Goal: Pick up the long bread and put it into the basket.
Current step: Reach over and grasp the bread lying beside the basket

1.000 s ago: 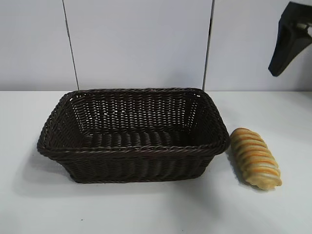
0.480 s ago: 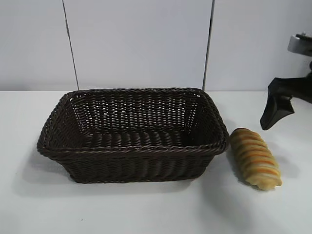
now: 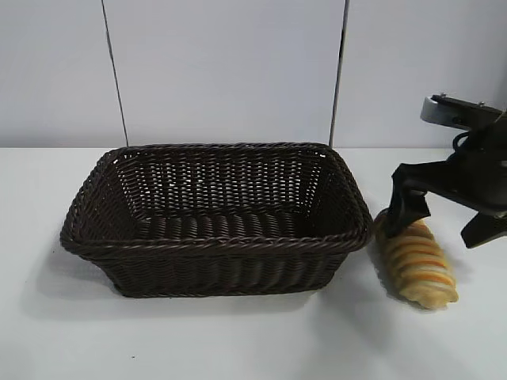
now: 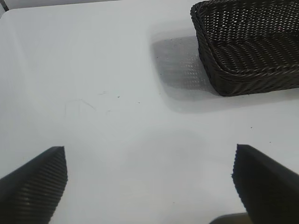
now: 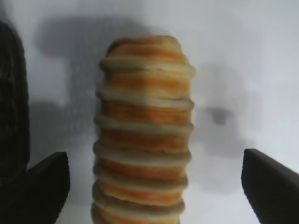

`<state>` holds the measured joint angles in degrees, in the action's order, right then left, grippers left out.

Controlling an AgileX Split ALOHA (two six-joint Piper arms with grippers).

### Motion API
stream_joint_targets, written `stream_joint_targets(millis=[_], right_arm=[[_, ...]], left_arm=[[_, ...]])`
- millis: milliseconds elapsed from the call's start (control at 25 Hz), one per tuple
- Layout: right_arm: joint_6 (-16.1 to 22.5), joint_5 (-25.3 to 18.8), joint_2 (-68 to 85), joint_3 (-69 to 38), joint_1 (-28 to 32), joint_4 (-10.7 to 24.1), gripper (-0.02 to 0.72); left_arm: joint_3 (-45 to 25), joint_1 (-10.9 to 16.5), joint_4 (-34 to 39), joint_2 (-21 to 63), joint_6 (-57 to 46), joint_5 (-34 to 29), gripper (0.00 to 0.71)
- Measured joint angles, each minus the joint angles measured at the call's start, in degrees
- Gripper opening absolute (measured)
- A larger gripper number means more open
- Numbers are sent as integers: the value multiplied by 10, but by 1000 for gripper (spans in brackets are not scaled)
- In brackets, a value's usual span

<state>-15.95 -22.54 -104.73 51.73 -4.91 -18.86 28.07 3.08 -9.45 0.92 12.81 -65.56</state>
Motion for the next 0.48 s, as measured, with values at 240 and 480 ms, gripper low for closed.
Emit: stream_joint_targets(millis=[240, 480], right_arm=[[51, 0, -1, 1, -1, 30, 122], [90, -48, 21, 21, 0, 76, 71]], left_arm=[[0, 0, 0, 0, 0, 0, 694], [0, 0, 0, 0, 0, 0, 694]])
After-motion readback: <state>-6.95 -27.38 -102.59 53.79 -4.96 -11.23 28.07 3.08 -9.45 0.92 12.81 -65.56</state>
